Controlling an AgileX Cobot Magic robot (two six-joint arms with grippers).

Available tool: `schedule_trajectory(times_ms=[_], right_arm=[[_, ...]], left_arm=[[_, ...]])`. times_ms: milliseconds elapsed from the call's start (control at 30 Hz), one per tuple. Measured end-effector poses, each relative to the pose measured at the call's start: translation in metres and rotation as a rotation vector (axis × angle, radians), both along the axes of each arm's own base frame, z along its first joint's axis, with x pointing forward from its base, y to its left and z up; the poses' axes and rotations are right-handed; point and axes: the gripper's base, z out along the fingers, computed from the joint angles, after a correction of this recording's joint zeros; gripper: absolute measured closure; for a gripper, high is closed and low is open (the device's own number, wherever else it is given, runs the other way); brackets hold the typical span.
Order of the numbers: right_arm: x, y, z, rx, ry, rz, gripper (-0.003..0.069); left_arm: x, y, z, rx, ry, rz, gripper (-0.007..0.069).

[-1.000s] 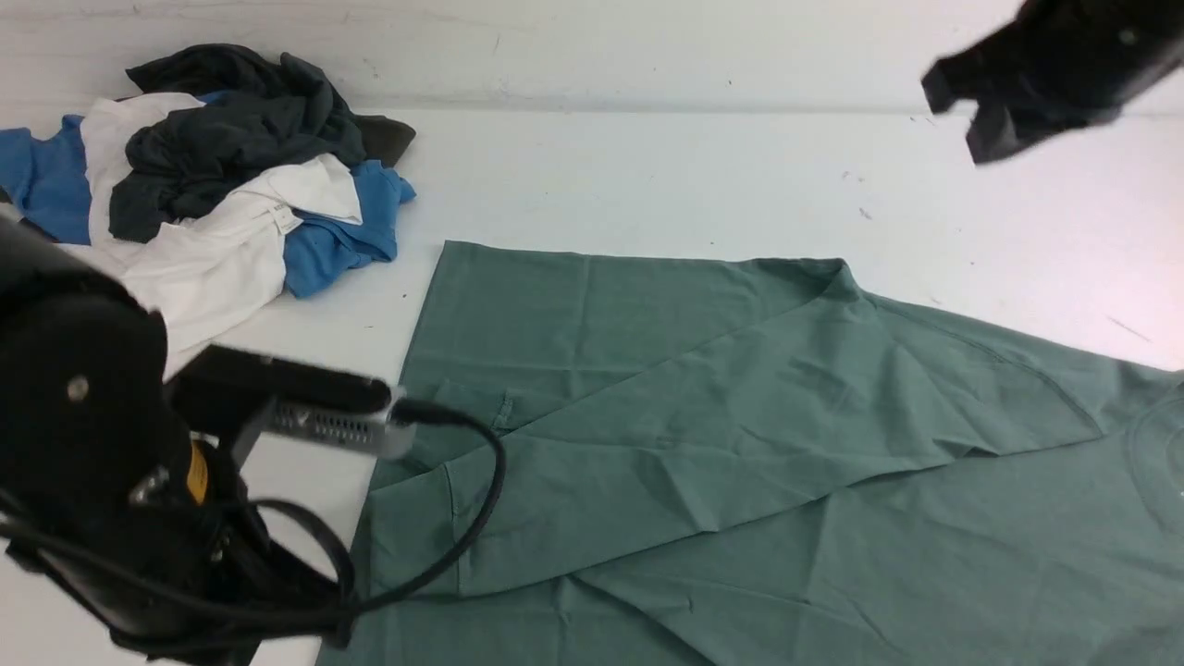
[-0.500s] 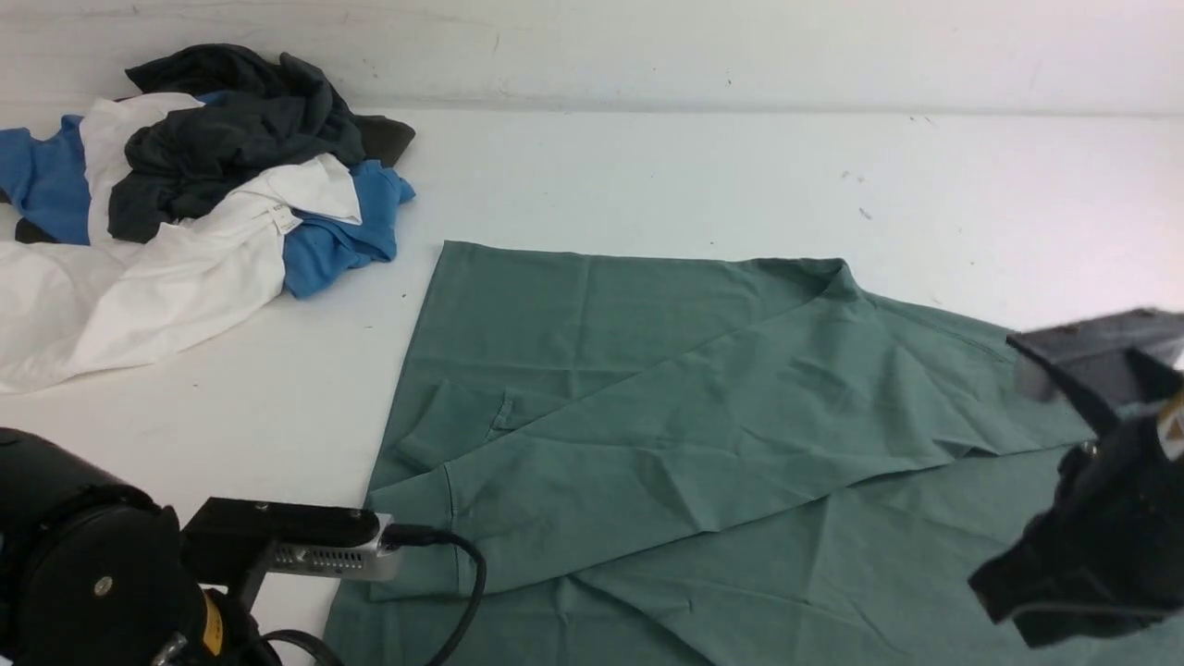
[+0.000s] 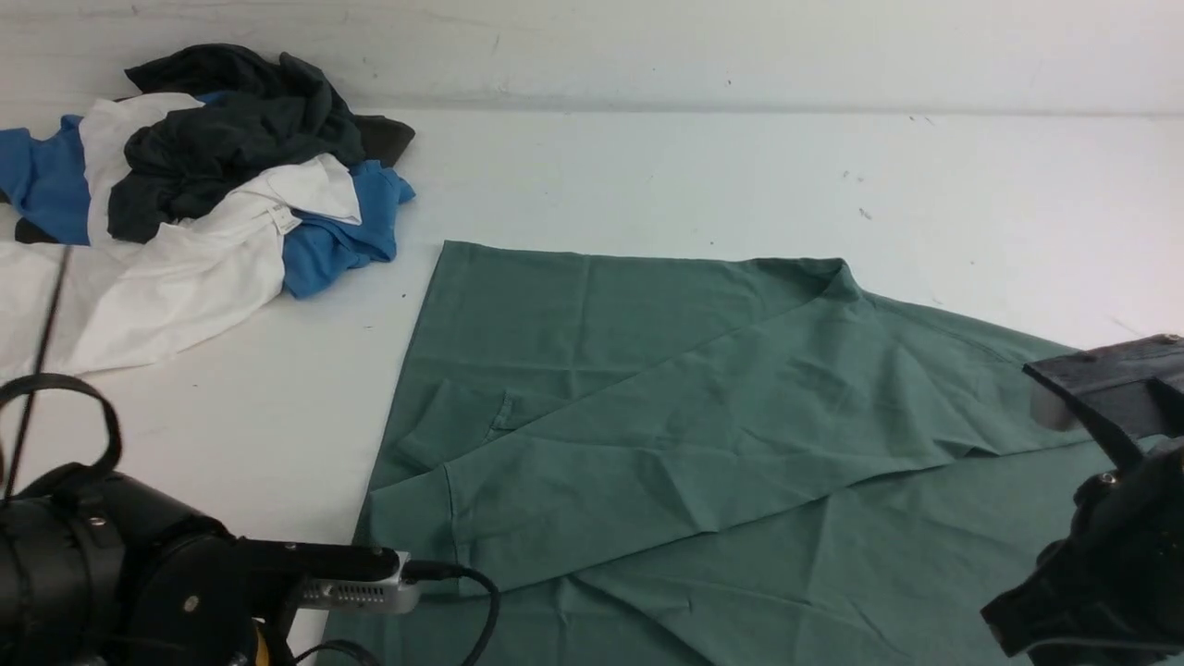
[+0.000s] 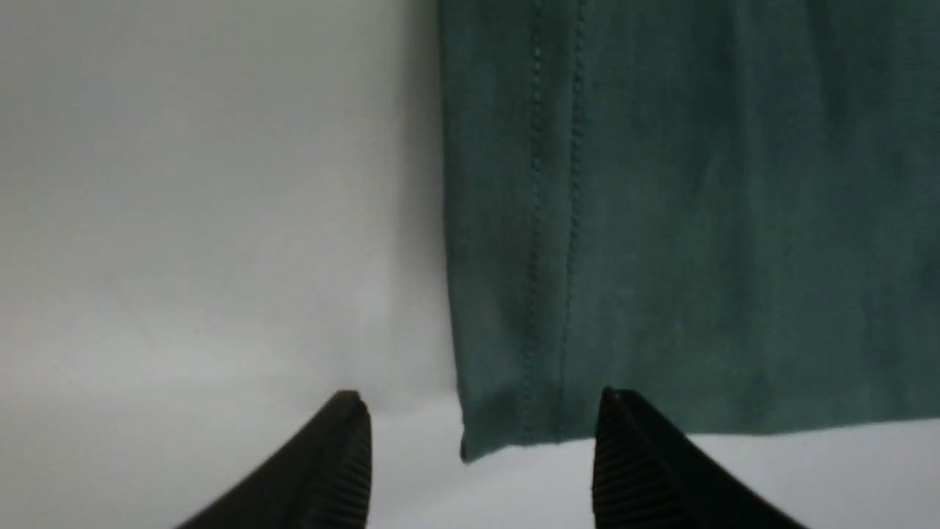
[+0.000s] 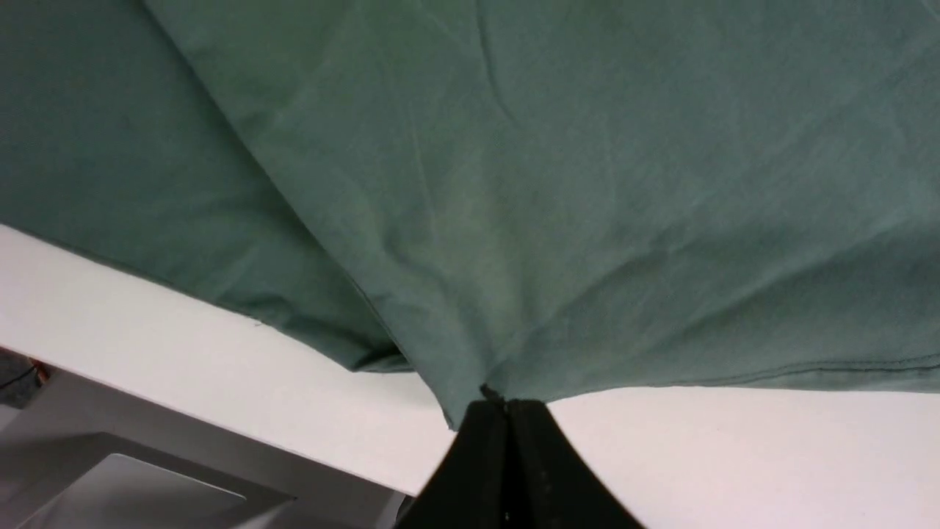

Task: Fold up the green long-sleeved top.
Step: Use both arms simultaneously to clamp the lower edge of the clothing fabric

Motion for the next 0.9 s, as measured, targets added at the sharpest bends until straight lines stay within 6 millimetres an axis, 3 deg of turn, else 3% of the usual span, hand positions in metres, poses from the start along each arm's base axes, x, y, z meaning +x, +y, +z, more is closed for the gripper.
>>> schedule_trajectory(times_ms=[167, 267, 300, 333, 367, 567, 733, 900], right_arm=[[0.001, 0.000, 0.000, 0.005, -0.010, -0.001, 0.0673], [0.001, 0.001, 0.000, 0.016, -0.014, -0.004, 0.0673], [0.000, 0.002, 0.000, 0.026, -0.005, 0.000, 0.0673], [0.000, 0.002, 0.000, 0.027, -0.004, 0.002, 0.0673], [0.000, 0.003, 0.000, 0.031, -0.002, 0.028, 0.0673], [-0.008, 0.003, -0.013, 0.017, 0.039, 0.100, 0.0666], [-0.032, 0.010, -0.045, -0.024, 0.127, 0.193, 0.0593], [-0.053, 0.028, -0.071, -0.021, 0.056, 0.337, 0.0407]], left_arm=[[0.004, -0.003, -0.006, 0.000, 0.029, 0.012, 0.0270], [0.004, -0.004, -0.006, -0.009, 0.027, 0.011, 0.0365], [0.004, -0.005, -0.006, -0.018, 0.025, 0.009, 0.0440], [0.004, -0.005, -0.006, -0.019, 0.024, 0.008, 0.0450], [0.005, -0.006, -0.006, -0.025, 0.017, -0.003, 0.0542], [0.007, -0.006, -0.003, -0.013, 0.022, -0.028, 0.0597], [0.002, -0.002, 0.007, 0.004, 0.023, -0.050, 0.0597], [-0.006, 0.003, 0.027, -0.018, -0.025, -0.055, 0.0597]])
